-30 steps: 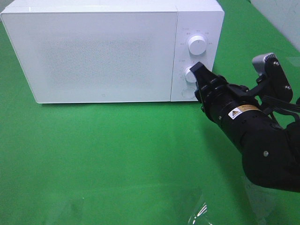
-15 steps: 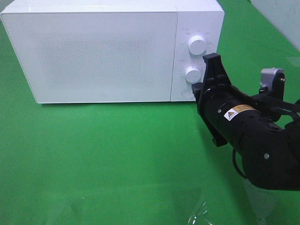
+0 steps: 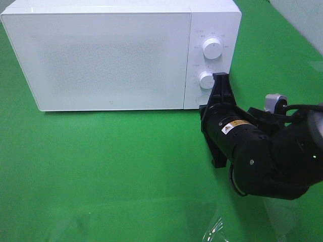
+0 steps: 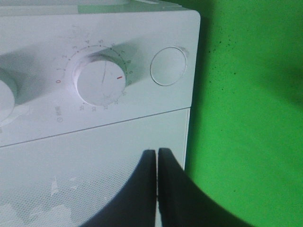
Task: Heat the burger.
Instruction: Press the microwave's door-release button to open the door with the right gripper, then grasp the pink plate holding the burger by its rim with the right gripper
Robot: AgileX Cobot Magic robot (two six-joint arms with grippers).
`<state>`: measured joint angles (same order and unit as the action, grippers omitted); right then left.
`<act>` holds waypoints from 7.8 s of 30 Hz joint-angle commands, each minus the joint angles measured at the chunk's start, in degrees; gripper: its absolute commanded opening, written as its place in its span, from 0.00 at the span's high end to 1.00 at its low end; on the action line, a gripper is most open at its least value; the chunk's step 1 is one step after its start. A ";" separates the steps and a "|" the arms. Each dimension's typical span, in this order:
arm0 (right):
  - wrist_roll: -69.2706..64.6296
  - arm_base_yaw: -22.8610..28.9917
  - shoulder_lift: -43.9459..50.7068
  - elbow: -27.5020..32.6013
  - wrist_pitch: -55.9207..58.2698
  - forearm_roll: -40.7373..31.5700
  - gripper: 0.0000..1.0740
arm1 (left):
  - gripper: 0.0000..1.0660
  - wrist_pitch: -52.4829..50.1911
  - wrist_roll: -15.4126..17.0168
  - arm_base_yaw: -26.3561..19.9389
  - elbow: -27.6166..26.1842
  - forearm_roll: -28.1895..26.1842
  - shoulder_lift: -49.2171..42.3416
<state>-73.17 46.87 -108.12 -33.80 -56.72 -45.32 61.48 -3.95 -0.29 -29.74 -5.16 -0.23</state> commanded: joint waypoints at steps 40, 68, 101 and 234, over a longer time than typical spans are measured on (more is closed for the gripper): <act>-1.60 -11.29 -13.01 -15.30 5.73 4.30 1.00 | 0.09 -0.17 0.29 -0.11 0.06 -0.34 -0.97; -1.15 -11.40 -15.41 -17.59 2.18 3.15 1.00 | 0.09 -0.17 0.29 -0.11 0.06 -0.34 -0.97; 1.26 -13.41 -16.73 -23.55 -7.05 2.12 1.00 | 0.09 -0.17 0.29 -0.11 0.06 -0.34 -0.97; 87.89 -11.40 18.05 -17.36 89.67 34.72 0.95 | 0.09 -0.17 0.29 -0.11 0.06 -0.34 -0.97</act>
<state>9.17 35.52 -90.47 -50.08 30.60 -12.49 61.48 -3.95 -0.29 -29.74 -5.10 -0.23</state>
